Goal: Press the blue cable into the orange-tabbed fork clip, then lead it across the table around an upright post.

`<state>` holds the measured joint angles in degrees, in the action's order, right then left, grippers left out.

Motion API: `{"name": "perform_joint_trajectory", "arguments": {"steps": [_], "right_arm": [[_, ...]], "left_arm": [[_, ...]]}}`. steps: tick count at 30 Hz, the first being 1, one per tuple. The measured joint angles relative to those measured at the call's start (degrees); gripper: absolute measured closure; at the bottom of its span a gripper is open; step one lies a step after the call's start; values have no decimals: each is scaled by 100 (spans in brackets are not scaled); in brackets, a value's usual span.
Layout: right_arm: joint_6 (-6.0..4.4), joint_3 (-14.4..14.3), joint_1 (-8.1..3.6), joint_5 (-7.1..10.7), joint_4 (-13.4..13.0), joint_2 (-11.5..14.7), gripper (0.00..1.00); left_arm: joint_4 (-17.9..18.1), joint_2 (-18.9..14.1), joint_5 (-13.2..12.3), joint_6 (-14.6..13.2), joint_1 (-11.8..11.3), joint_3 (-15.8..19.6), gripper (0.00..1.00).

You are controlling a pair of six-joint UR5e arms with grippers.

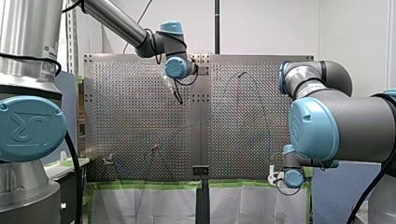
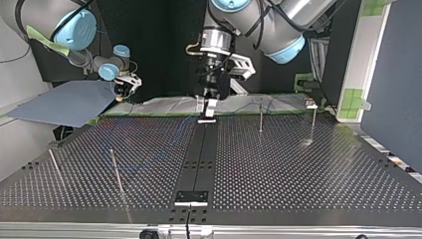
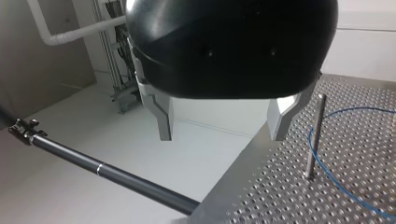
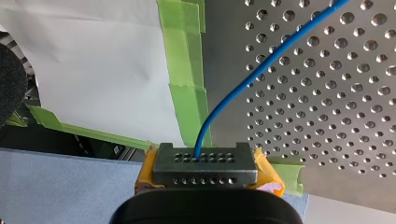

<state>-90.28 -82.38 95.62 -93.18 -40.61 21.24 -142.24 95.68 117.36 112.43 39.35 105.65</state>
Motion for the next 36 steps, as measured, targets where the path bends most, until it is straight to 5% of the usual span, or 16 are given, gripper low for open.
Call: {"name": "perform_joint_trajectory", "arguments": {"steps": [9,24,36], "right_arm": [[10,2,6,1,-5,-2,100],[19,3,49,8,3,-2,100],[21,2,55,10,0,-1,100]], "left_arm": [[474,14,323,26,-19,475,0],[1157,573,142,175,-167,1192,0],[1157,982,177,81,-220,1788,0]]}}
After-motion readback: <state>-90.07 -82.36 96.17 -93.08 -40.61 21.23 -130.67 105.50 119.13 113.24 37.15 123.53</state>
